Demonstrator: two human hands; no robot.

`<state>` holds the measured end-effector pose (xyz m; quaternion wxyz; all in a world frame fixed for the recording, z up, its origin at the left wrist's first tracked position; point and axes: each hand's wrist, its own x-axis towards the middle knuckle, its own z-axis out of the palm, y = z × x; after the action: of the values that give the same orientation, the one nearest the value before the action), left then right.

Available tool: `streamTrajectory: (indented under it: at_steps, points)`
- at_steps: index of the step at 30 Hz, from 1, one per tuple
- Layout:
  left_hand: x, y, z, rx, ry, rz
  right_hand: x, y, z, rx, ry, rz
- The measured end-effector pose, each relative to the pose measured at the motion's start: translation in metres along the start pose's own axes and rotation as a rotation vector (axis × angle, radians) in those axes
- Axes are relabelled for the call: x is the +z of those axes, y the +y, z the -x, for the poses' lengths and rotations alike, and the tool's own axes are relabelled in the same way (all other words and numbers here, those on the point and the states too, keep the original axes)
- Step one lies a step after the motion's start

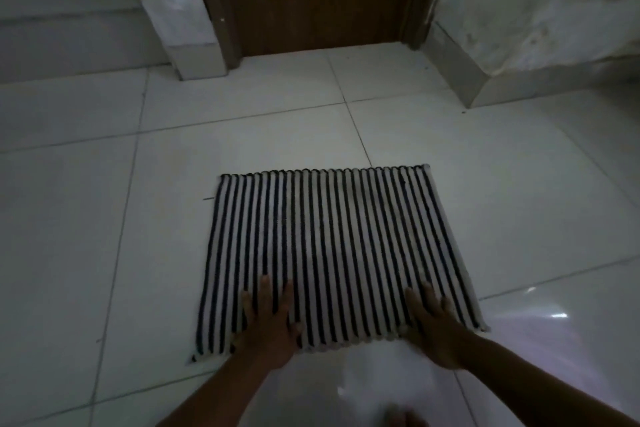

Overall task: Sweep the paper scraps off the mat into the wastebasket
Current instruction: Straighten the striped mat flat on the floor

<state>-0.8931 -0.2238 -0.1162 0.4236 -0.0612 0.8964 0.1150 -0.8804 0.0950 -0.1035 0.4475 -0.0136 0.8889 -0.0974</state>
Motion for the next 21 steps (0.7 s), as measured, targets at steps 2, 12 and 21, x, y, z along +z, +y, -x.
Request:
streamTrajectory:
  at_steps: [2,12,21]
  points:
    - [-0.018,0.008,-0.024,0.004,0.000,0.028,-0.015,-0.001,-0.026,0.034,0.066,-0.040]
    - [-0.166,0.069,-0.157,0.052,0.033,0.054,-0.172,0.002,-0.153,0.090,0.206,-0.025]
    - [-0.257,0.121,-0.236,0.044,0.089,0.020,-0.287,0.026,-0.237,0.075,0.225,-0.001]
